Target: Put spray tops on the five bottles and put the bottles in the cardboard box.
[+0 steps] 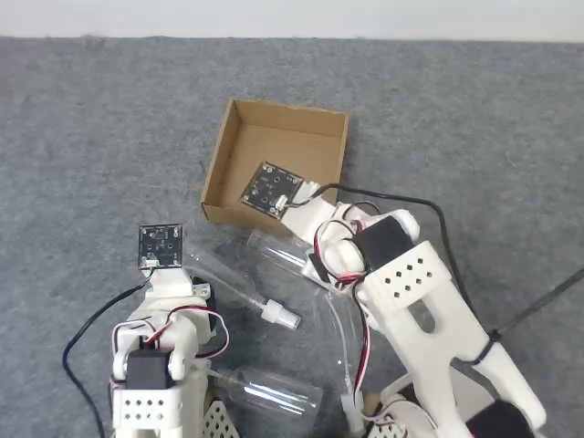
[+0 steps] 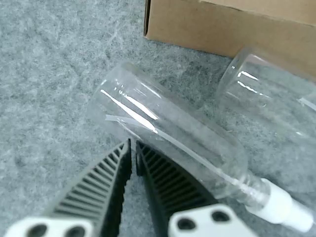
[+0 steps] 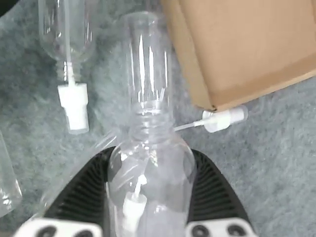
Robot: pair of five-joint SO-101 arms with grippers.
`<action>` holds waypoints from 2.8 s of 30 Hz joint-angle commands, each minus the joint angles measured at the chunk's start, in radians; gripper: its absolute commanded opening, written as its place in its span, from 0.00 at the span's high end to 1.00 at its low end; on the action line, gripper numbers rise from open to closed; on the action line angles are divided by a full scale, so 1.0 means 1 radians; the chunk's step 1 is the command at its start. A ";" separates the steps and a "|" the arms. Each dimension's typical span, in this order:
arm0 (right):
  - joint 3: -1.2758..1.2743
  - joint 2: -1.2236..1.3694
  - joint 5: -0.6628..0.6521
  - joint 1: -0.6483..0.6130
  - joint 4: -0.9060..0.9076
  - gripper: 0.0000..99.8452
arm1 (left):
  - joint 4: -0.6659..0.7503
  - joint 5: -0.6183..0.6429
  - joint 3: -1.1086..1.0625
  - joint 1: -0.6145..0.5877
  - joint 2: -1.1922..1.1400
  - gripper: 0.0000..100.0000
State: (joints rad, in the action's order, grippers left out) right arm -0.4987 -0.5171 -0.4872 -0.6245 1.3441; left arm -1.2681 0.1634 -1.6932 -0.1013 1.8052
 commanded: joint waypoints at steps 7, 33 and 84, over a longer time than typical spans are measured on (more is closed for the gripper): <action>0.124 -0.056 0.204 0.038 -0.073 0.99 | 0.002 -0.005 0.008 -0.002 0.018 0.99; -0.298 -0.463 0.341 0.351 -0.366 0.99 | 0.002 -0.005 0.008 -0.002 0.018 0.99; -0.624 -0.619 0.416 0.472 -0.710 0.99 | 0.002 -0.011 0.008 0.052 0.018 0.99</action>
State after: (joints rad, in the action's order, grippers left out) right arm -1.1293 -1.1017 -0.0790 -0.1688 0.6567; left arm -1.2681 0.1634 -1.6932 -0.0568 1.8052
